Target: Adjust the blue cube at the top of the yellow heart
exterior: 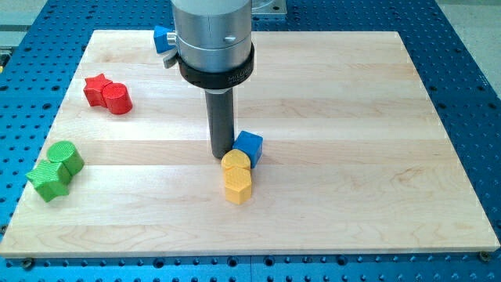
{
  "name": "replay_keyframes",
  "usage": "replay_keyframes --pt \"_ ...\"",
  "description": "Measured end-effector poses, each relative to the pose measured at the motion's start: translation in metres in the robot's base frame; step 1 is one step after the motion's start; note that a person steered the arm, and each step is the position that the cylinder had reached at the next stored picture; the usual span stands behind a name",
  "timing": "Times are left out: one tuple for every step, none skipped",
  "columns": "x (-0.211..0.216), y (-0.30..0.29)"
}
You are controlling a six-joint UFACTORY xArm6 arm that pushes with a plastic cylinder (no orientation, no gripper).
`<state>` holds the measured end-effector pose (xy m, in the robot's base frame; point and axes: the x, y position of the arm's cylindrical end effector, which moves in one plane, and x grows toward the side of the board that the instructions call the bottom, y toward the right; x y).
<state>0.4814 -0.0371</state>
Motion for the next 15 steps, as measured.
replay_keyframes --pt "0.008 0.000" --pt "0.020 0.003" --pt "0.015 0.000" --pt "-0.019 -0.012" --pt "-0.053 0.009" --pt "-0.030 0.060" --pt "0.001 0.102" --pt "0.010 0.079" --pt "-0.002 0.069" --pt "-0.005 0.062" --pt "-0.006 0.062" --pt "-0.003 0.061" --pt "0.001 0.051" --pt "0.007 0.044" --pt "-0.014 0.045"
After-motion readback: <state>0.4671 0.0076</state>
